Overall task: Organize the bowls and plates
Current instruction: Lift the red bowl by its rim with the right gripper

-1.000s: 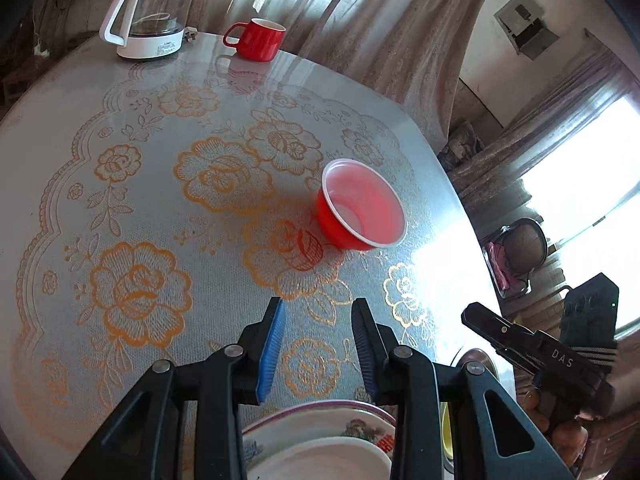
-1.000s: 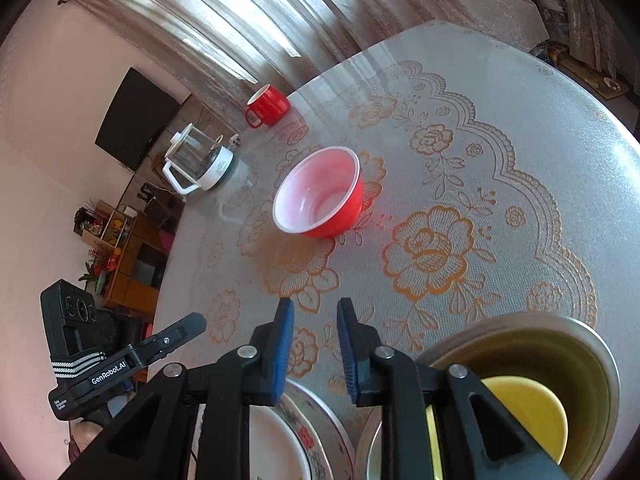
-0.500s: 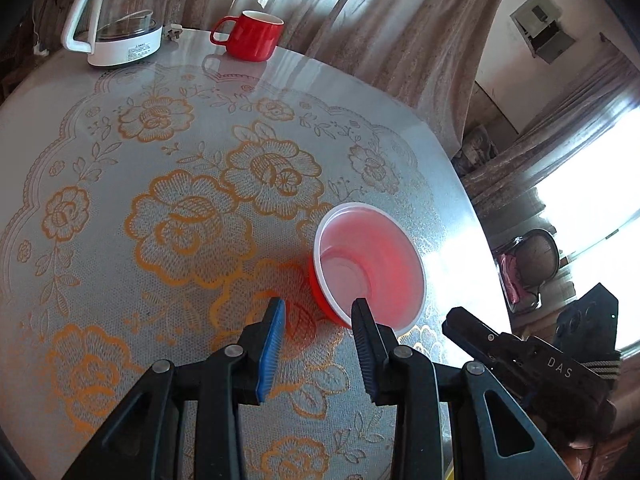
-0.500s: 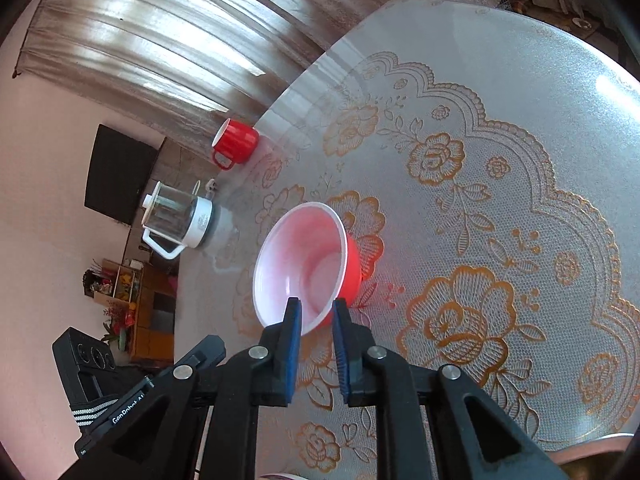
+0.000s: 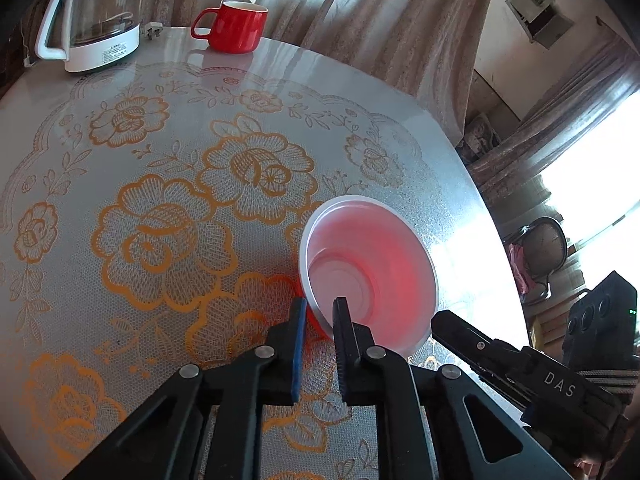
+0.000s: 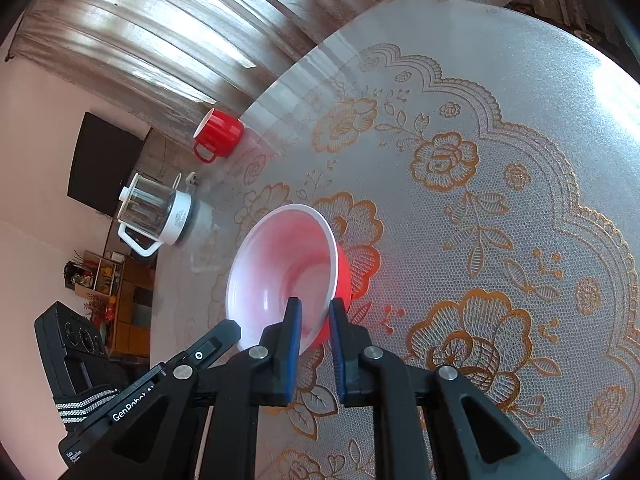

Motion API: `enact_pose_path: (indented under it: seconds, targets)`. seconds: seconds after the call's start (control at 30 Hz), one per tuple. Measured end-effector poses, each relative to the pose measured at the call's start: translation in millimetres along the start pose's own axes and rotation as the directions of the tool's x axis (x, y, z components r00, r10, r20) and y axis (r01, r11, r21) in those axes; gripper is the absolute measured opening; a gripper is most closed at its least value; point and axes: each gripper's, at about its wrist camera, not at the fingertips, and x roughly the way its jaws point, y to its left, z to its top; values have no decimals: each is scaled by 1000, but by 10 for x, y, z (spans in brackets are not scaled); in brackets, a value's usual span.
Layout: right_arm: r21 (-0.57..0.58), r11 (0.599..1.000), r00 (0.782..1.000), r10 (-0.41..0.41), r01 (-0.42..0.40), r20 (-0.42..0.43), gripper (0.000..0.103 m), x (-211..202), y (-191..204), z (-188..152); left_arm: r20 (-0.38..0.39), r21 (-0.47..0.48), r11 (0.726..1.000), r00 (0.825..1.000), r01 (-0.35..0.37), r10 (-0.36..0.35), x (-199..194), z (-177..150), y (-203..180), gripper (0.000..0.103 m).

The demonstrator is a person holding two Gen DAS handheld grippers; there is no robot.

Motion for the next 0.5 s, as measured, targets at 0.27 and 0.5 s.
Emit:
enact_pose_path:
  seconds: [0.27,0.5]
  targets:
    - [-12,1000,1000,0,0,-13,6,-28,-34,-78,-12,47,998,999,31,-31,-111,-153,-70,5]
    - [-46,999,1000,0,0,-11,9,-165,27,-206,-24,44,999,1000,0,1,-161,-259,-50,5]
